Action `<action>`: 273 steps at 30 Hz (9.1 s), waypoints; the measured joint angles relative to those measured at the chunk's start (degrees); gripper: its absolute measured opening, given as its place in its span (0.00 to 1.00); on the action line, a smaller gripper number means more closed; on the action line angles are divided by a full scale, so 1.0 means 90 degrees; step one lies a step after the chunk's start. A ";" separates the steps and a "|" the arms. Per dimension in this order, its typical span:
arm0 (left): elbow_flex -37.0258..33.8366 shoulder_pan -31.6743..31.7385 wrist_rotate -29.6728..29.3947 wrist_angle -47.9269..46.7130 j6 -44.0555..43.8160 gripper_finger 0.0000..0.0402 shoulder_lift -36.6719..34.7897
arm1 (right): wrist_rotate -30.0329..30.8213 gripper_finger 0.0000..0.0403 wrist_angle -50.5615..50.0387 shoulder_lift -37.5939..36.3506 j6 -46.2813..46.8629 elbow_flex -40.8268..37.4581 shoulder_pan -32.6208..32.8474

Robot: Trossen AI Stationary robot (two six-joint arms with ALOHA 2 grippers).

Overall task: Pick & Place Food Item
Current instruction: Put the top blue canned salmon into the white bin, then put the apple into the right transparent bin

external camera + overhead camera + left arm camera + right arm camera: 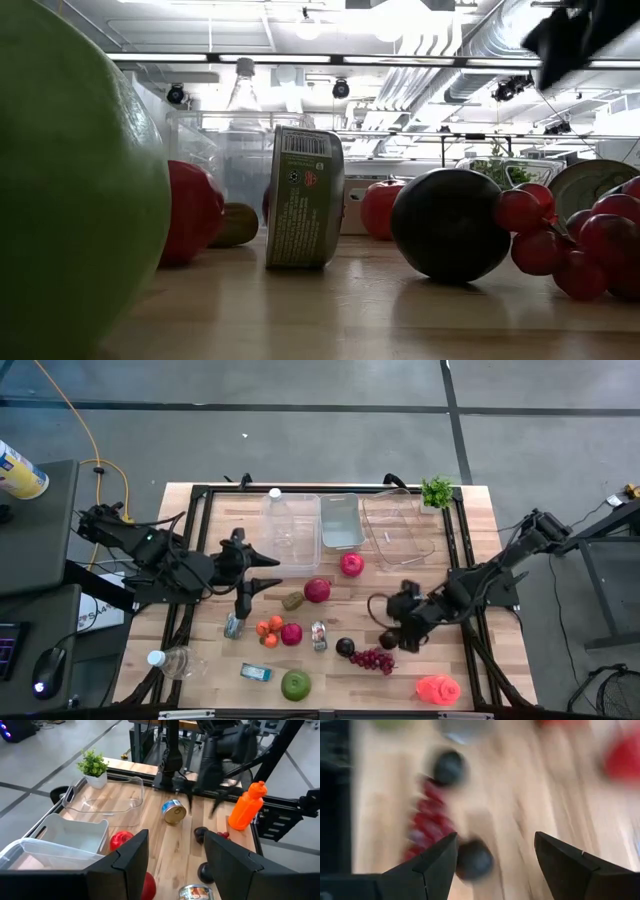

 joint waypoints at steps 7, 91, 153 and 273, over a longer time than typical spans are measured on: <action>-0.0002 0.0000 0.0024 -0.0011 0.0000 0.45 0.0067 | -0.1383 0.62 -0.2121 0.0000 0.2562 0.0000 -0.0637; -0.0002 -0.0001 0.0063 -0.0040 -0.0113 0.45 0.0364 | 0.0786 0.42 -0.0344 0.1197 -0.2895 0.2414 -0.3569; -0.0002 -0.0002 0.0520 -0.0066 -0.0119 0.45 0.0379 | -0.0255 0.63 -0.0181 0.0487 -0.2902 0.2419 -0.3187; -0.0005 -0.0488 0.0764 -0.0067 -0.0160 0.45 0.0532 | 0.0549 0.95 0.0047 0.2983 -0.1870 0.1790 -0.3480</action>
